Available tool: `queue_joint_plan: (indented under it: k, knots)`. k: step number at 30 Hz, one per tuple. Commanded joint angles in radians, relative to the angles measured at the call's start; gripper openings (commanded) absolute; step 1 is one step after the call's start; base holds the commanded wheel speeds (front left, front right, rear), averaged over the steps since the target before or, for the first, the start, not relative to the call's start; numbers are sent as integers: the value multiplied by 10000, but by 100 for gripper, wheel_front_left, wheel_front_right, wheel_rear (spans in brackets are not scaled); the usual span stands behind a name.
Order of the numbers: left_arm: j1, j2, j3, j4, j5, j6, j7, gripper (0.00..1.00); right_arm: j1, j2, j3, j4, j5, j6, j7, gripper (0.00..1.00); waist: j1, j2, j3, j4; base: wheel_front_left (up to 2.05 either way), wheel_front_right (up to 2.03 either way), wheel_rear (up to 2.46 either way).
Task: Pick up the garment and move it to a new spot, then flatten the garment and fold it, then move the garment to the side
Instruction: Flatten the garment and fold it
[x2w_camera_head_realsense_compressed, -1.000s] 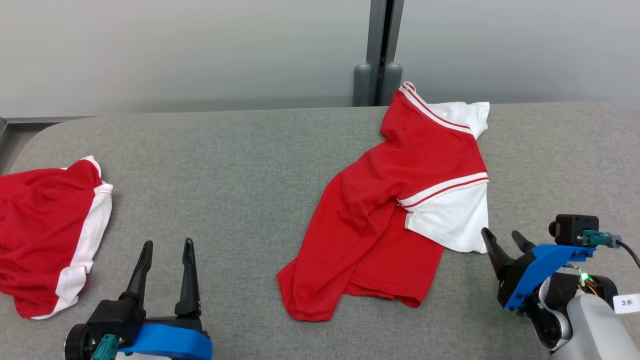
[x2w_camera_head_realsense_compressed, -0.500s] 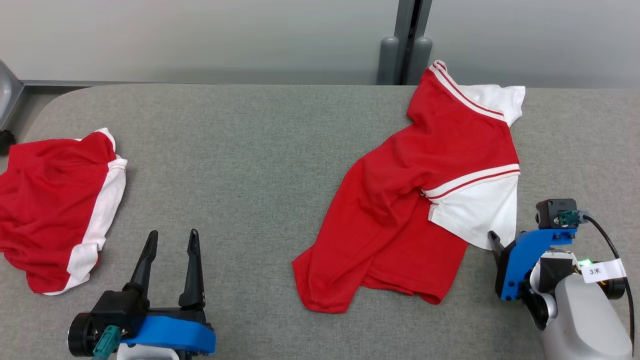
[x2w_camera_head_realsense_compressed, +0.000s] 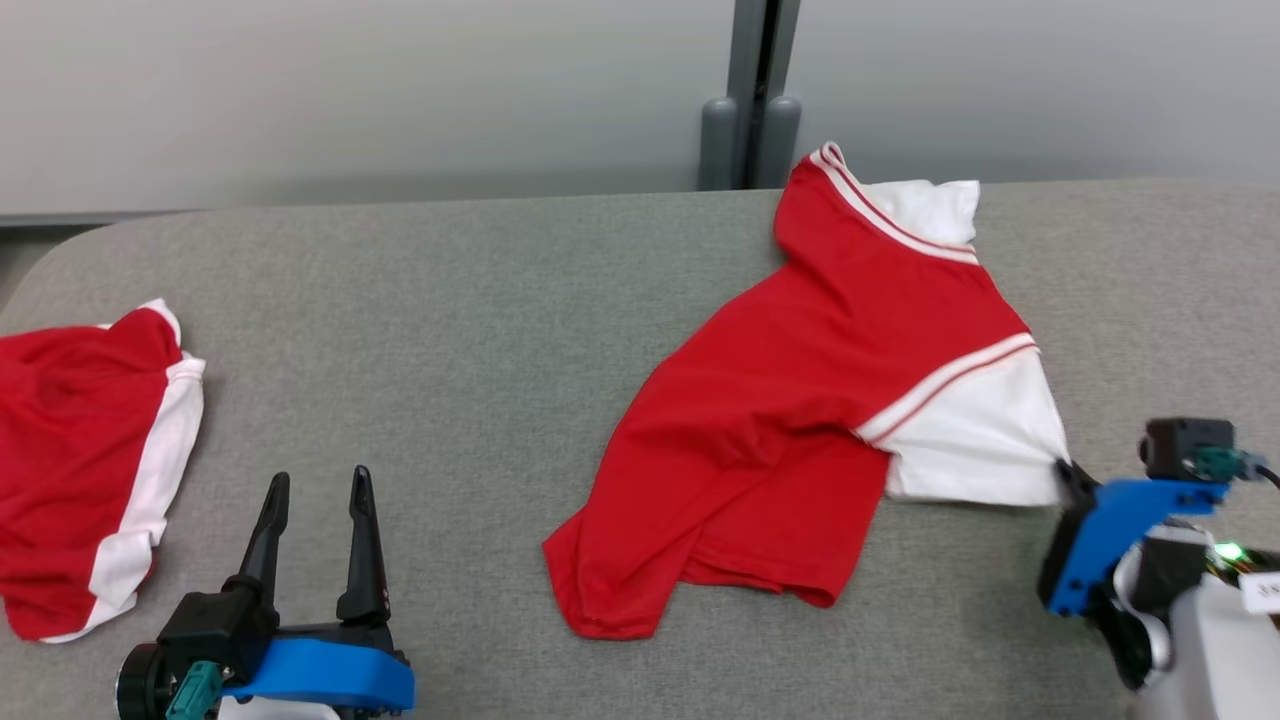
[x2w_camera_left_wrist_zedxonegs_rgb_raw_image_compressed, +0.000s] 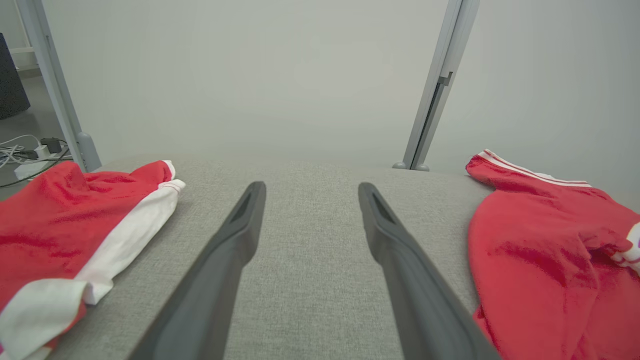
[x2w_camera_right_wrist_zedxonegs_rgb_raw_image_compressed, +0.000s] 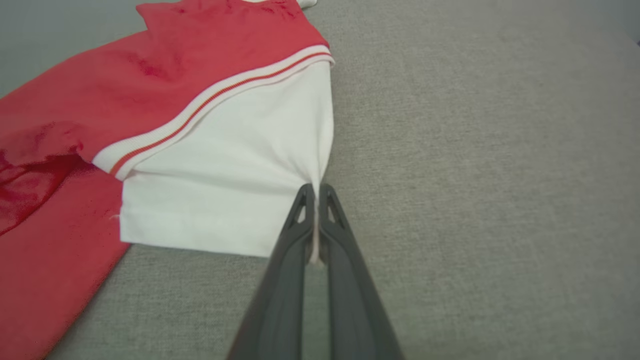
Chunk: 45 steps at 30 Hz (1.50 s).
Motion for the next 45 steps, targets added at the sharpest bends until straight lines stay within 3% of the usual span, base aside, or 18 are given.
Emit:
queue_joint_plan:
  k: [1, 10, 11, 12, 16, 20, 27, 45]
  knots:
    - [93, -1, 46, -22, -45, -2, -48, 100, 433, -126, -118, -349, 53, 1, 153, 0, -1, 0, -177, -189, 0, 0, 0]
    - [293, 1, 259, 1, -71, 13, -48, 100, 2524, 21, -1095, -3453, 221, 1, 1413, 0, -1, 0, -452, -598, 0, 0, 0]
    - [310, -6, 269, 10, -65, 10, -48, 100, 2681, 57, -1041, -3699, 293, 1, 1430, 42, -1, 0, -477, -609, 0, 0, 0]
    - [316, -12, 283, 21, -58, 7, -48, 100, 2782, 86, -1063, -3914, 436, 1, 1365, 100, -1, 0, -509, -621, 0, 0, 0]
    - [423, -67, 262, 42, -24, -11, -48, 100, 3123, 142, -764, -4714, 808, 1, 497, 100, -1, 0, -647, -599, 0, 0, 0]
    - [556, -117, 210, 69, 10, -35, -48, 100, 3468, 148, -318, -5242, 948, 1, -1114, 100, -1, 0, -789, -511, 0, 0, 0]
    - [833, -190, 288, 175, -50, -45, -48, 100, 4015, 165, 345, -4915, 1109, 1, -3122, 100, -1, 0, -1069, -447, 0, 0, 0]
    - [1029, -276, 258, 227, 134, -141, -48, 100, 3752, 164, 617, -4196, 1102, 1, -3415, 100, -1, 0, -1230, -519, 0, 0, 0]
